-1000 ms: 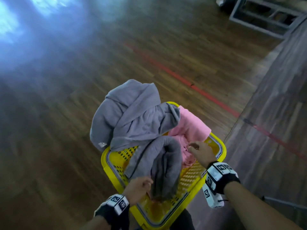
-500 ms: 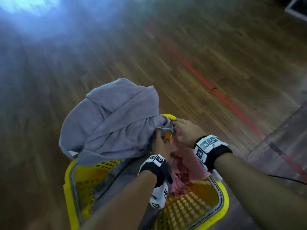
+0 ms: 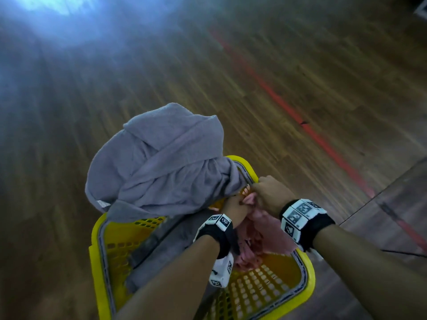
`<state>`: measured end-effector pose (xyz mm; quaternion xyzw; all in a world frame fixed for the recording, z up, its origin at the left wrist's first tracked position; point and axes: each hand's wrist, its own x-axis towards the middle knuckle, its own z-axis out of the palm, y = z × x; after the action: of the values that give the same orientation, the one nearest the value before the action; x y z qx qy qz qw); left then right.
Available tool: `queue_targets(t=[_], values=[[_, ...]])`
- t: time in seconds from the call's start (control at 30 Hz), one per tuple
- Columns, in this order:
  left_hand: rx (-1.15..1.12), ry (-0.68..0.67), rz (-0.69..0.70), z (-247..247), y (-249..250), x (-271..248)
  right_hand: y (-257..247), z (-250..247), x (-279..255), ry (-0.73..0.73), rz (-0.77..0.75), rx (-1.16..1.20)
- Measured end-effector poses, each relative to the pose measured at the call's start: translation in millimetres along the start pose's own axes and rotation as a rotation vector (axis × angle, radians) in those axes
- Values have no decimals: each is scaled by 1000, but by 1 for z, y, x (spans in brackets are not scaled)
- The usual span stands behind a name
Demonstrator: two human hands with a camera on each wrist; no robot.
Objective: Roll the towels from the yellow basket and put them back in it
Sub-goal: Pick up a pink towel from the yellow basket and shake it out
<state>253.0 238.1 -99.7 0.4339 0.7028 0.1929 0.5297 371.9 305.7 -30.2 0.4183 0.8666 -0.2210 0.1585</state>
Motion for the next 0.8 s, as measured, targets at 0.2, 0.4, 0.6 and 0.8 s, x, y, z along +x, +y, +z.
queue_targets(t=[0.2, 0.4, 0.6, 0.8], values=[[48, -170, 255, -21, 32, -53, 0, -38, -99, 274, 54, 209], [10, -270, 544, -47, 107, -118, -25, -131, -228, 730, 307, 308], [55, -259, 925, -65, 238, -232, -77, -186, -390, 1192, 515, 406], [113, -228, 1279, -61, 369, -376, -127, -206, -544, 1441, 607, 435]])
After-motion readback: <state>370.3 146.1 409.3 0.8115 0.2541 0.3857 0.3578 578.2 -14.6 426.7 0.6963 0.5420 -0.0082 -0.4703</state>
